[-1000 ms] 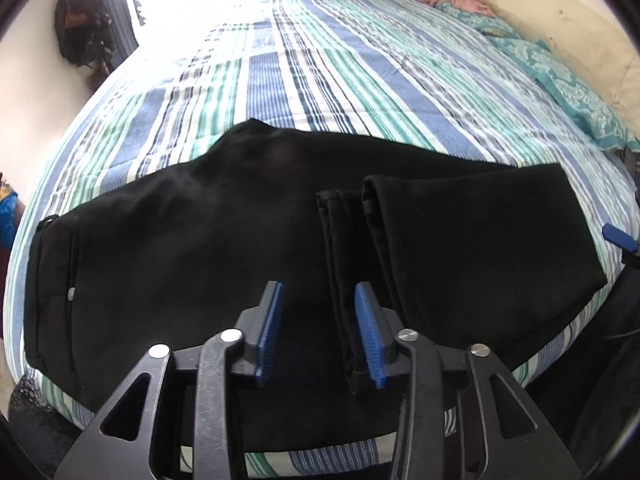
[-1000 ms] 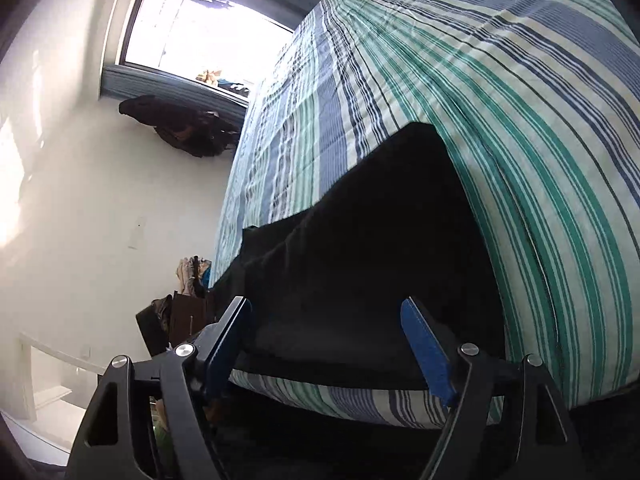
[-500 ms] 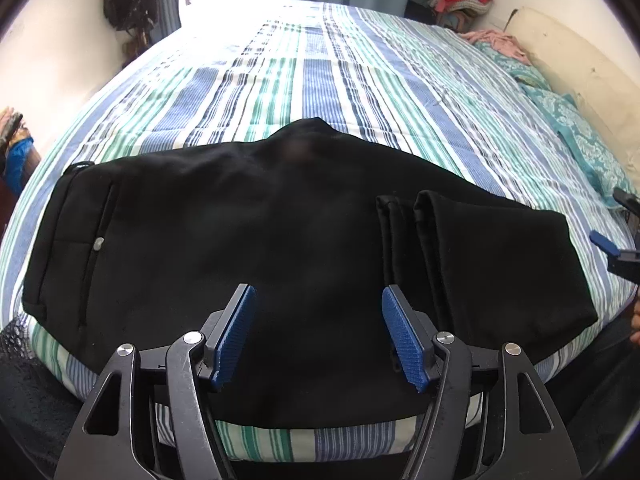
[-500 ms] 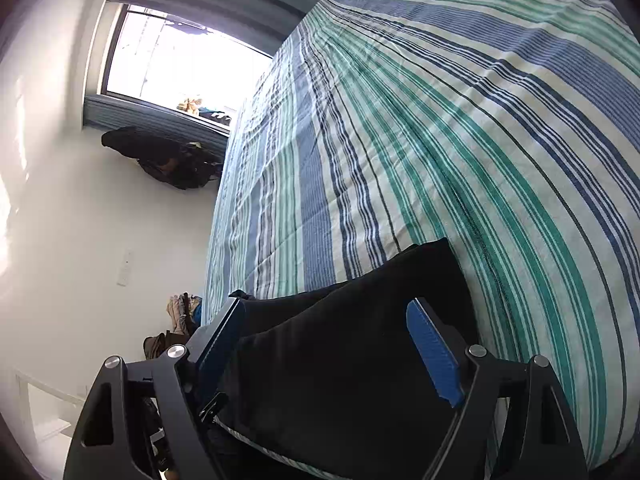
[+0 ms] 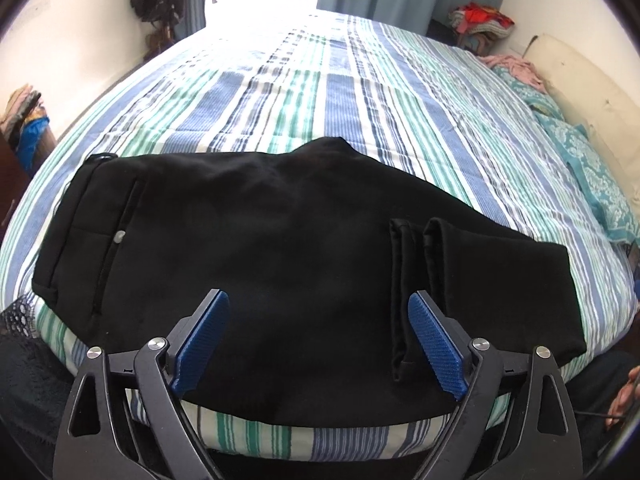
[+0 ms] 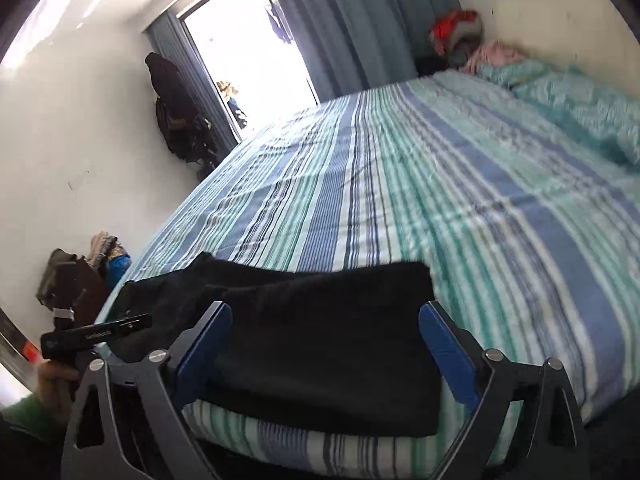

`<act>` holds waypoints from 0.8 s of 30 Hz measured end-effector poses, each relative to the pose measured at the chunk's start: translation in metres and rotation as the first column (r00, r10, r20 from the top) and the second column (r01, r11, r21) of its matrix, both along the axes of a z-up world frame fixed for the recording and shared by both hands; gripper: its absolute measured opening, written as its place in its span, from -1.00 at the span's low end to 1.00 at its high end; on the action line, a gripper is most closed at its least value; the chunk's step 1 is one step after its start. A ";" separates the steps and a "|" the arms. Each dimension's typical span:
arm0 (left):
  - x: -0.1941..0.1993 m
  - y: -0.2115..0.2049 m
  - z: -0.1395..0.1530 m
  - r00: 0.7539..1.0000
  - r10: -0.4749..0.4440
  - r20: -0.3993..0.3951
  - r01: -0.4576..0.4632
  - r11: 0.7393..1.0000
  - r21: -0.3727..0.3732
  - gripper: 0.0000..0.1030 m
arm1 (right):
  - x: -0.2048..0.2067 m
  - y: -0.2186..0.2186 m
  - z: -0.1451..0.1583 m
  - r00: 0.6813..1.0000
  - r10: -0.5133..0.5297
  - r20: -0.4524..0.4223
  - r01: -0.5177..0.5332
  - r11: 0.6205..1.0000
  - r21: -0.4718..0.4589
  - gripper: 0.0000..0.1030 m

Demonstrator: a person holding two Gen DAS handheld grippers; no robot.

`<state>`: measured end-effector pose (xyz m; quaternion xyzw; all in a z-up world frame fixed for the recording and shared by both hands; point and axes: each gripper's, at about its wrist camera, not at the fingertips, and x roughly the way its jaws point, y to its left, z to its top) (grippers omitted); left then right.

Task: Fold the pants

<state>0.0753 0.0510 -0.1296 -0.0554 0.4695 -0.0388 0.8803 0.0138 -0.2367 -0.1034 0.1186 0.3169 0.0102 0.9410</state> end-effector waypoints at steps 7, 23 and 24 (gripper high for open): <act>0.000 0.005 0.000 0.999 0.031 0.011 -0.031 0.999 0.029 0.79 | 0.011 -0.005 -0.010 0.994 -0.104 -0.041 0.099 0.989 -0.107 1.00; -0.008 0.002 0.011 0.986 0.045 0.161 -0.067 0.989 0.133 0.82 | 0.006 -0.025 -0.021 0.962 -0.242 -0.124 0.216 0.957 -0.193 1.00; -0.009 0.001 0.011 0.985 0.047 0.167 -0.071 0.988 0.140 0.82 | 0.005 -0.027 -0.020 0.961 -0.250 -0.121 0.224 0.955 -0.193 1.00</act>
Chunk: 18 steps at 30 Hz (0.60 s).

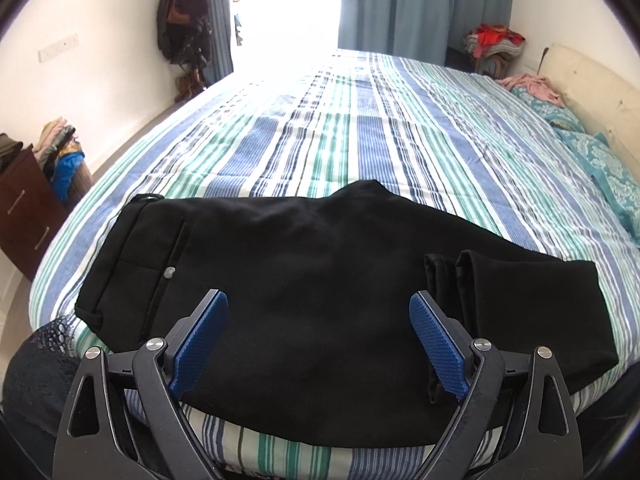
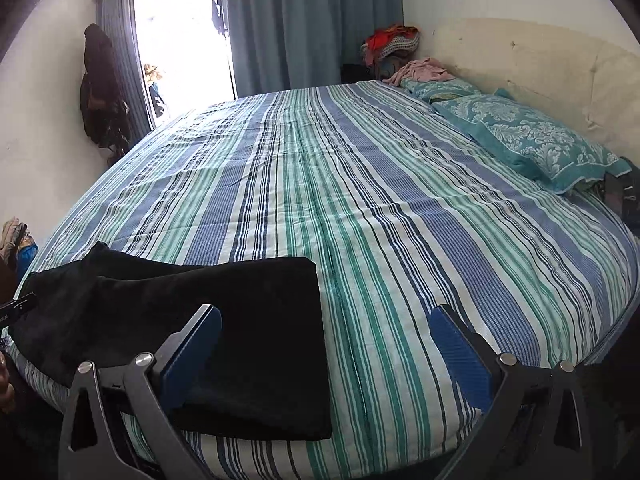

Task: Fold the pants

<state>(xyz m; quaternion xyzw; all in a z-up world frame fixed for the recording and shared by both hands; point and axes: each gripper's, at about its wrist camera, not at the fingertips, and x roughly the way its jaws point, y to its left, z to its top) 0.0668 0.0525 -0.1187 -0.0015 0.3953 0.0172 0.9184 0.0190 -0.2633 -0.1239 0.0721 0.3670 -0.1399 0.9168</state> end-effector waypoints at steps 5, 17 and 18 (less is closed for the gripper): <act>0.000 -0.003 0.000 1.000 0.011 0.022 -0.012 0.998 0.063 0.84 | -0.004 -0.003 0.008 0.999 -0.038 0.031 0.040 0.998 -0.048 1.00; 0.066 0.117 0.047 0.995 -0.002 -0.104 -0.003 0.999 -0.044 0.96 | 0.000 -0.010 -0.002 0.999 -0.036 -0.034 0.035 0.999 -0.010 1.00; 0.077 0.141 0.048 0.989 0.007 -0.150 -0.018 0.997 -0.074 0.96 | 0.001 -0.009 -0.002 0.999 -0.027 -0.036 0.027 1.000 -0.012 1.00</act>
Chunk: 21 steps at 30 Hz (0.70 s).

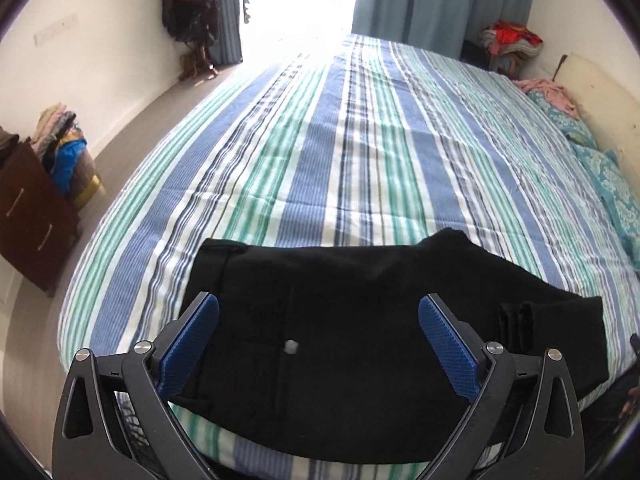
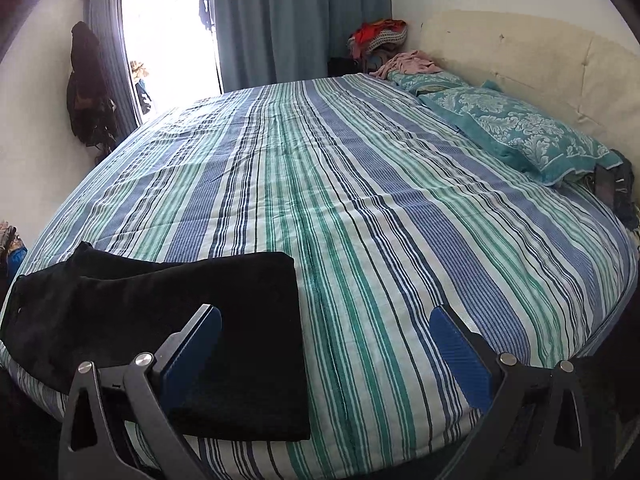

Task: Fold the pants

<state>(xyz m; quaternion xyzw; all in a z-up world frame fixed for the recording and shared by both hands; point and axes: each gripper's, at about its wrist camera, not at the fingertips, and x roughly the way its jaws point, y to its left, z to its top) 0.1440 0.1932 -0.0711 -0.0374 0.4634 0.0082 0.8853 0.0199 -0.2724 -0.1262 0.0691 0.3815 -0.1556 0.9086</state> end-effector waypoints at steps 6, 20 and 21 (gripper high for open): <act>0.030 0.101 -0.061 0.966 0.138 -0.219 -0.167 0.979 -0.118 0.95 | 0.005 0.004 -0.007 1.000 0.014 -0.025 -0.014 1.000 0.018 1.00; 0.034 0.077 -0.115 0.918 0.106 -0.383 -0.176 0.972 -0.154 0.34 | 0.009 0.002 -0.011 0.999 -0.002 -0.042 0.004 0.999 0.033 1.00; 0.034 0.072 -0.108 0.914 0.125 -0.387 -0.183 0.976 -0.118 0.20 | 0.008 0.000 -0.010 0.999 -0.008 -0.035 0.009 0.999 0.040 1.00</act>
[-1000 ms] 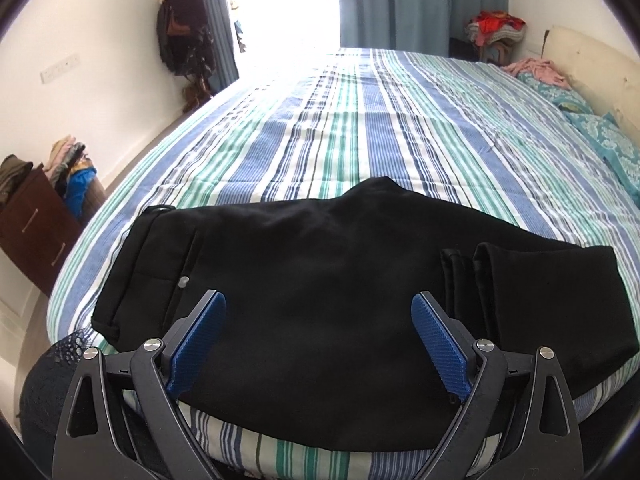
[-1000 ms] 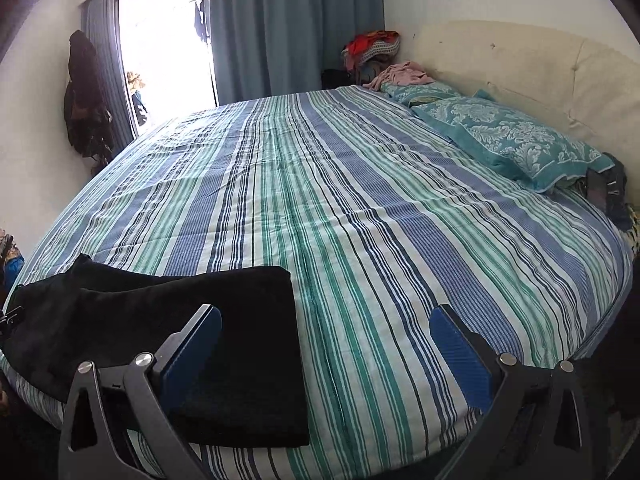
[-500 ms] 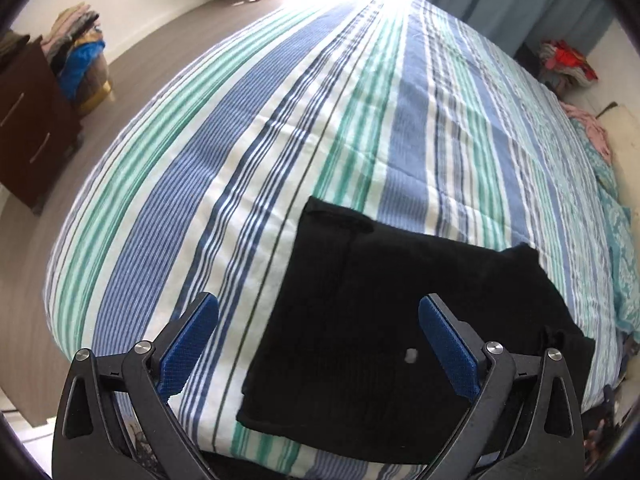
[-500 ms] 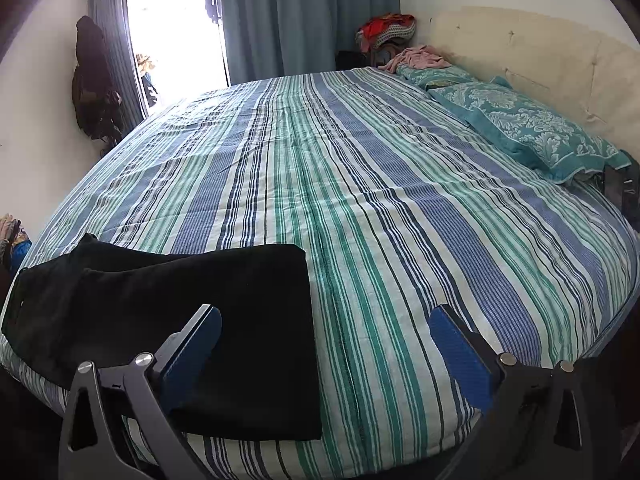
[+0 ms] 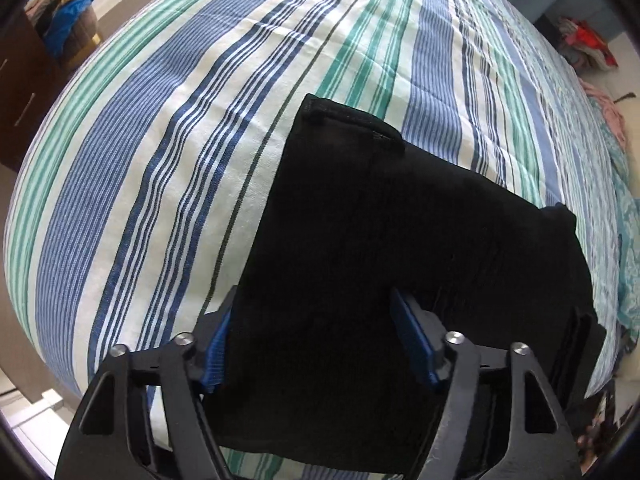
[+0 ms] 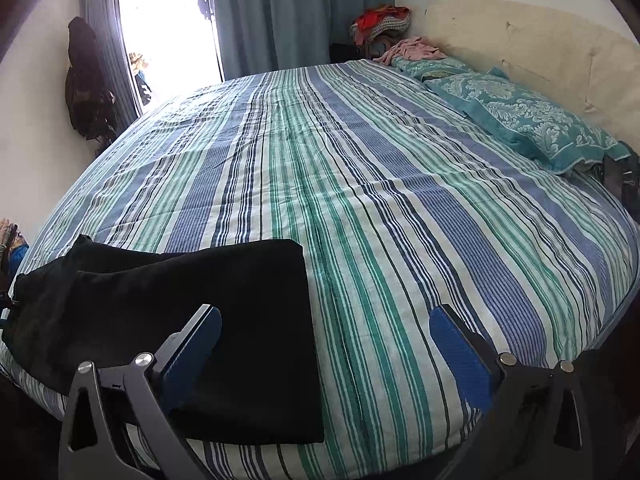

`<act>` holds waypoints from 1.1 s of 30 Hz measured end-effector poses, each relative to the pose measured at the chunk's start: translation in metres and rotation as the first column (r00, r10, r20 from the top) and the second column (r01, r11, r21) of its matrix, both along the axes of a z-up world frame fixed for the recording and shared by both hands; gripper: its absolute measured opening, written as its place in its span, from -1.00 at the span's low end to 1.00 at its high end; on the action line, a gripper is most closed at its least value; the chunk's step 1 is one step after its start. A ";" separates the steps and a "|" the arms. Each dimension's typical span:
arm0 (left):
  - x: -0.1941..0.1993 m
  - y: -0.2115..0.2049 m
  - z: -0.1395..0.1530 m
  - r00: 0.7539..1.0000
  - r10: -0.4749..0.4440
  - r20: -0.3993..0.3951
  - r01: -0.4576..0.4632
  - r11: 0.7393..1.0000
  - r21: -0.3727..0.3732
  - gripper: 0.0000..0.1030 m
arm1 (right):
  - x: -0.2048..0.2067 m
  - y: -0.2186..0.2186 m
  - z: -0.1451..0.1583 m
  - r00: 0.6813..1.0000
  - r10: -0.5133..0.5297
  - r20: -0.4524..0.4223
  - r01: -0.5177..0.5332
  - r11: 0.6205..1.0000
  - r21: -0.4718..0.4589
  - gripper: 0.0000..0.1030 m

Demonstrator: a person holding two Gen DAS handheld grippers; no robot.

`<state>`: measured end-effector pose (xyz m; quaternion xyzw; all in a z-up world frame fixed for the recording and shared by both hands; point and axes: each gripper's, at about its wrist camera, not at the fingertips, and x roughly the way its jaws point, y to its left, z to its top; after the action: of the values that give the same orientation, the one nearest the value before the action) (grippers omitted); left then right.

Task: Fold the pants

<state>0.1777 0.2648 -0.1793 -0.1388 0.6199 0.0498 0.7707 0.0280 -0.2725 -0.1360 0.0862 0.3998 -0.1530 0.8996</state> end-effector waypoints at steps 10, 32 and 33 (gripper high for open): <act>-0.033 -0.045 0.127 0.984 0.058 0.167 -0.021 0.976 -0.217 -0.74 | -0.014 -0.040 0.000 0.989 -0.147 0.020 0.142 0.977 0.160 1.00; -0.054 -0.362 0.132 0.823 -0.483 0.300 0.529 0.844 -0.091 0.32 | -0.054 -0.092 -0.001 0.947 -0.221 0.233 0.034 0.789 0.613 1.00; -0.053 -0.344 0.139 0.823 -0.467 0.325 0.506 0.862 -0.042 0.35 | -0.053 -0.090 -0.001 0.945 -0.202 0.258 -0.009 0.772 0.635 1.00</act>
<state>0.1251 -0.0793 -0.0404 -0.0302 0.5107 -0.2097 0.8332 -0.0250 -0.3628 -0.1368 0.4250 0.2755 -0.0417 0.8612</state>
